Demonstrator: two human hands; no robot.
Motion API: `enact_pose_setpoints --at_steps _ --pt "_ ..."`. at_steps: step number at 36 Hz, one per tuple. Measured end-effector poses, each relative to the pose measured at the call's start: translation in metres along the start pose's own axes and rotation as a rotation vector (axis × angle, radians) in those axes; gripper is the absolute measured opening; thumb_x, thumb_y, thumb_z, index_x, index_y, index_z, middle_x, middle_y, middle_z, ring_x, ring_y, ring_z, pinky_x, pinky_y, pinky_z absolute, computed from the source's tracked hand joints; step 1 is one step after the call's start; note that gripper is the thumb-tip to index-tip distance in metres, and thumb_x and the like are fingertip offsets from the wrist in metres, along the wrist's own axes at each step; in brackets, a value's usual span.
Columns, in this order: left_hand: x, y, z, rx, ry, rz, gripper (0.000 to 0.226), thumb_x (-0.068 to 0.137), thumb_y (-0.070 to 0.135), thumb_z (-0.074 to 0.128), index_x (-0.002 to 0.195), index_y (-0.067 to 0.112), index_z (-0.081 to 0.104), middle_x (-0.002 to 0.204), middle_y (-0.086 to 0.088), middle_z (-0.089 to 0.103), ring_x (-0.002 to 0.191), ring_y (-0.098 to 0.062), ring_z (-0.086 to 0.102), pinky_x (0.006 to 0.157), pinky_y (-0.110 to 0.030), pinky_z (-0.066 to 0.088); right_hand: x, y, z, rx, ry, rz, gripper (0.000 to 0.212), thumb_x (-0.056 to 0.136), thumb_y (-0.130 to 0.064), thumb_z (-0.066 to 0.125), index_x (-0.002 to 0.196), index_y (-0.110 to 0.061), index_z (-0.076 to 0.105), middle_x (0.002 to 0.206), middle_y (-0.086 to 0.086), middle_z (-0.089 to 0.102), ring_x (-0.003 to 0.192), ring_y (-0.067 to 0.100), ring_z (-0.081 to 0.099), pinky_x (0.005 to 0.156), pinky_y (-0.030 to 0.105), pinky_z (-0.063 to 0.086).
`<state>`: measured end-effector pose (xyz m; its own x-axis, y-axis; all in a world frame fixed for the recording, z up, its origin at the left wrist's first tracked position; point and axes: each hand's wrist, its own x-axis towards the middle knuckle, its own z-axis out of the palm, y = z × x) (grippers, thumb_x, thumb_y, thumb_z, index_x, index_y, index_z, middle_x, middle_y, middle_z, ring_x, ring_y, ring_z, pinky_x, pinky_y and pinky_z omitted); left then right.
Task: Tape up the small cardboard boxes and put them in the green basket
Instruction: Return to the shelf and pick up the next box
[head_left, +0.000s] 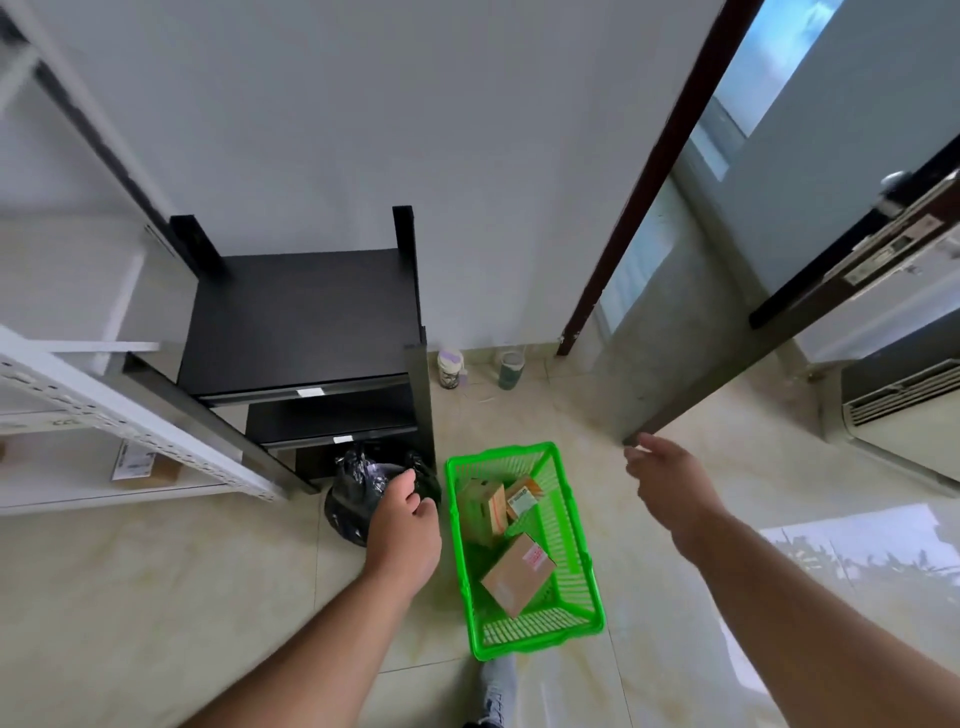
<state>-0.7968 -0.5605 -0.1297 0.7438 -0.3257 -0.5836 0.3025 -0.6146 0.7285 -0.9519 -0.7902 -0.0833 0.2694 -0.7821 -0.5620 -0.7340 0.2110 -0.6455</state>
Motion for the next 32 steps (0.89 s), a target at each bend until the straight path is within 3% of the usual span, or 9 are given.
enact_pose_setpoints --at_steps 6,9,13,18,20,22,25,27,32 --pt "-0.014 0.032 -0.053 0.023 0.021 0.082 0.04 0.1 0.007 0.041 0.138 -0.004 0.046 0.144 -0.02 0.05 0.13 -0.032 0.05 0.103 -0.038 0.04 -0.061 -0.072 0.013 0.253 -0.038 -0.196 0.028 0.1 -0.014 0.063 0.128 -0.01 0.066 0.104 0.002 0.075 0.097 0.018 0.071 0.09 0.038 0.058" --pt "-0.022 0.046 -0.096 0.042 0.056 0.142 0.046 0.1 0.011 0.041 0.145 0.01 0.047 0.147 -0.004 0.051 0.128 -0.014 0.05 0.096 -0.022 0.036 -0.112 -0.121 0.026 0.368 -0.15 -0.341 0.018 0.102 -0.013 0.057 0.115 -0.013 0.07 0.1 0.001 0.079 0.091 0.015 0.072 0.083 0.034 0.057" --pt "-0.034 0.055 -0.162 0.018 0.097 0.173 0.04 0.094 0.007 0.038 0.129 -0.011 0.04 0.134 -0.033 0.044 0.122 -0.045 0.047 0.09 -0.049 0.047 -0.174 -0.174 0.053 0.429 -0.29 -0.498 0.02 0.104 -0.012 0.054 0.117 -0.011 0.069 0.108 0.005 0.078 0.092 0.017 0.073 0.083 0.034 0.056" --pt "-0.054 0.055 -0.255 -0.007 0.215 0.23 0.04 0.096 0.013 0.038 0.133 0.006 0.051 0.134 -0.014 0.057 0.12 -0.03 0.054 0.104 -0.046 0.043 -0.232 -0.212 0.105 0.376 -0.378 -0.597 0.02 0.104 -0.01 0.054 0.116 -0.01 0.07 0.108 0.005 0.078 0.103 0.023 0.073 0.087 0.036 0.054" --pt "-0.056 0.05 -0.284 0.009 0.263 0.277 0.022 0.092 0.013 0.037 0.099 0.015 0.058 0.101 -0.009 0.062 0.092 -0.027 0.057 0.082 -0.043 0.048 -0.25 -0.221 0.122 0.354 -0.39 -0.611 0.021 0.104 -0.01 0.054 0.117 -0.01 0.07 0.108 0.004 0.078 0.103 0.023 0.073 0.088 0.036 0.055" --pt "-0.057 0.043 -0.319 0.003 0.327 0.308 0.018 0.091 0.014 0.038 0.075 0.022 0.037 0.08 0.002 0.042 0.075 -0.018 0.042 0.067 -0.034 0.036 -0.268 -0.229 0.144 0.321 -0.402 -0.62 0.021 0.104 -0.01 0.054 0.117 -0.011 0.069 0.108 0.003 0.078 0.105 0.022 0.073 0.093 0.041 0.055" --pt "-0.064 0.03 -0.374 -0.16 0.358 0.309 0.026 0.098 0.017 0.047 0.11 0.036 0.059 0.111 0.016 0.06 0.102 -0.015 0.059 0.094 -0.032 0.049 -0.297 -0.241 0.178 0.287 -0.43 -0.64 0.021 0.104 -0.009 0.053 0.117 -0.012 0.07 0.109 0.003 0.078 0.106 0.021 0.073 0.098 0.045 0.054" --pt "-0.069 0.019 -0.407 -0.252 0.375 0.292 0.039 0.1 0.02 0.05 0.138 0.028 0.054 0.134 0.012 0.059 0.119 -0.018 0.061 0.108 -0.041 0.047 -0.315 -0.249 0.201 0.276 -0.451 -0.653 0.021 0.104 -0.009 0.054 0.116 -0.013 0.07 0.109 0.002 0.078 0.106 0.019 0.074 0.099 0.046 0.054" --pt "-0.075 -0.012 -0.482 -0.401 0.451 0.323 0.038 0.1 0.021 0.053 0.136 0.03 0.054 0.128 0.017 0.058 0.122 -0.011 0.058 0.107 -0.04 0.048 -0.36 -0.27 0.262 0.232 -0.539 -0.692 0.021 0.104 -0.011 0.054 0.118 -0.014 0.07 0.111 0.001 0.078 0.106 0.018 0.073 0.101 0.047 0.053"
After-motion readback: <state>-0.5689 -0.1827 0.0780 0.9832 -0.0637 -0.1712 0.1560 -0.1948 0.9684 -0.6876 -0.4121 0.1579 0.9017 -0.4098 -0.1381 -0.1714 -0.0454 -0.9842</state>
